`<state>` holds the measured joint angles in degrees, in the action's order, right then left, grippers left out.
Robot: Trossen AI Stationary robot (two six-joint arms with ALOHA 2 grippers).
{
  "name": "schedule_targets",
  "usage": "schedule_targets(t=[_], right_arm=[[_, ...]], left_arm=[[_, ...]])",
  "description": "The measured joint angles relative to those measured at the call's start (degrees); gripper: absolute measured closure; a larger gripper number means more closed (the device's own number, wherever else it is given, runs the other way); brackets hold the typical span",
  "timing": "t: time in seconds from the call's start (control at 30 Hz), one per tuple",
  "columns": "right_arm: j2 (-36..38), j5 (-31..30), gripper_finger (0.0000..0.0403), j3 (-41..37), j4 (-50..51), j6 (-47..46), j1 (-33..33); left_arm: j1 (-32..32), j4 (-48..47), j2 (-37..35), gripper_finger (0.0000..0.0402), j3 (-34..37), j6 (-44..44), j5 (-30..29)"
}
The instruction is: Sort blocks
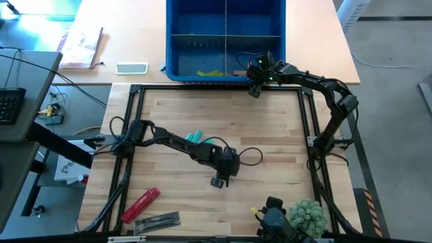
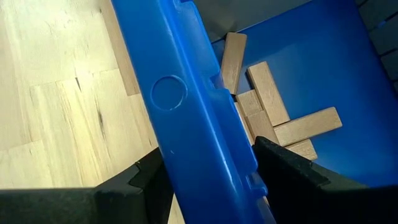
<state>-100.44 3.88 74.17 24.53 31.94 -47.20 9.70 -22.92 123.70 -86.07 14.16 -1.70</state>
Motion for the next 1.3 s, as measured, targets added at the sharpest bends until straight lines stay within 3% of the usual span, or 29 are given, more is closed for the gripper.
schedule_targets(t=[0.2, 0.33, 0.47, 0.73, 1.07, 1.3], right_arm=[[0.00, -0.02, 0.0208, 0.00, 0.00, 0.00, -0.01], [0.02, -0.02, 0.0208, 0.00, 0.00, 0.00, 0.00], [0.00, -0.01, 0.0208, 0.00, 0.00, 0.00, 0.00], [0.02, -0.01, 0.0208, 0.00, 0.00, 0.00, 0.00], [0.02, 0.00, 0.0208, 0.00, 0.00, 0.00, -0.02], [0.02, -0.02, 0.0208, 0.00, 0.00, 0.00, 0.00]], left_arm=[[-1.92, -8.94, -4.41, 0.0243, -0.08, 3.31, -0.56], [-3.26, -14.64, -4.50, 0.0243, -0.06, 0.82, -0.42], [-3.48, -19.71, -4.59, 0.0243, -0.06, 8.10, -3.52], [-1.66, -21.16, -4.59, 0.0232, -0.06, 28.30, -5.09], [-1.90, -15.72, -4.44, 0.0158, -0.12, 41.15, -8.87], [-2.57, -16.80, -2.36, 0.0149, -0.18, 47.57, -9.31]])
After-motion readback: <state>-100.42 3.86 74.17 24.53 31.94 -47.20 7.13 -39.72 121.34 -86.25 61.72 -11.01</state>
